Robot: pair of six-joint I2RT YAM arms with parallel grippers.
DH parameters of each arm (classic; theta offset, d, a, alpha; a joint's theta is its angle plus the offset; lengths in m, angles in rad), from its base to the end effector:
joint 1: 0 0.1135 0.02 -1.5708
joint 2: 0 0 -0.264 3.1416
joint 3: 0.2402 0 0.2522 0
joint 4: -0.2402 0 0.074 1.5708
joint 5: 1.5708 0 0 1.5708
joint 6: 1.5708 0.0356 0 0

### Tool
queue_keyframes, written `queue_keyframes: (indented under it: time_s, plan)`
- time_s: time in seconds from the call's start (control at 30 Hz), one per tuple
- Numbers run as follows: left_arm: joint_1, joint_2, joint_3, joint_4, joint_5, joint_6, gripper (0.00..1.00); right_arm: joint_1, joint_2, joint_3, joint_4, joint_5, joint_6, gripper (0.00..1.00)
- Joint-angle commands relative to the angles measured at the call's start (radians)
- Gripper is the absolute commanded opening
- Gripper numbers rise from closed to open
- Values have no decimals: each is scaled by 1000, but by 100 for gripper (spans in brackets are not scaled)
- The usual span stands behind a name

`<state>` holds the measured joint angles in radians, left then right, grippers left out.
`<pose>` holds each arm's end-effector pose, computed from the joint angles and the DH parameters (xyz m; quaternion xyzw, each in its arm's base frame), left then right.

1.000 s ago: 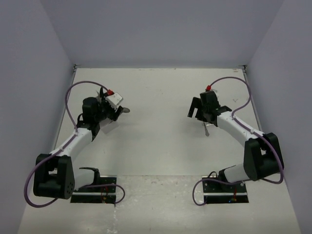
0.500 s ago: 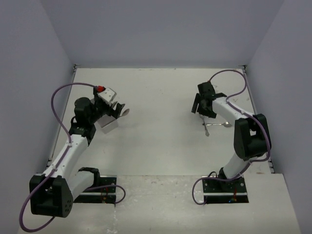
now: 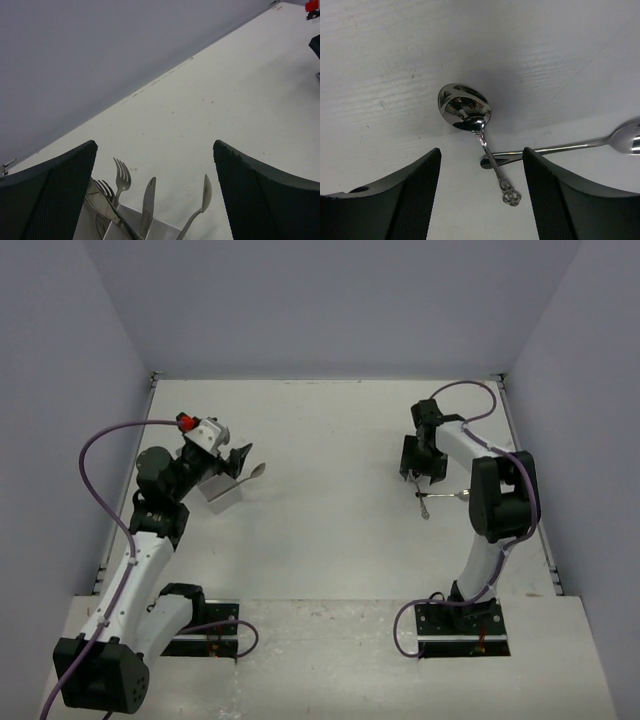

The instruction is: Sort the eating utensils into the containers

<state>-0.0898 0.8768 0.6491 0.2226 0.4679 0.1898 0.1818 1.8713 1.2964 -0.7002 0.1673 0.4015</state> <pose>0.2068 -0.0347 0.3190 0.2580 0.6601 -0.1298 0.6934 0.3631 0.0607 0.1785 0.1203 0.9783 -0.0369 0.1644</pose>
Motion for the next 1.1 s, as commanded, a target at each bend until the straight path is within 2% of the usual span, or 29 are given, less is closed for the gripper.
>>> queue_keyframes:
  time_s: [0.0,0.17,0.37,0.6,0.77,1.0,1.07]
  plan:
    - [7,-30,-2,43,0,-7,100,-8,54,98,-151,-77,-102,68]
    - [7,-41,-2,58,-18,7,100,-10,118,178,-200,-97,-151,62]
    - [7,-79,11,-5,-60,33,100,-8,192,257,-308,-80,-168,58]
    - [7,-139,-3,-38,-98,59,100,-8,259,345,-401,-71,-145,37]
    - [7,-196,-23,-52,-149,65,100,-8,284,369,-447,-78,-148,38]
    - [7,-254,-45,-54,-161,65,100,-5,249,305,-432,-75,-128,35]
    - [7,-265,-48,-54,-152,65,100,2,241,293,-403,-129,-133,35]
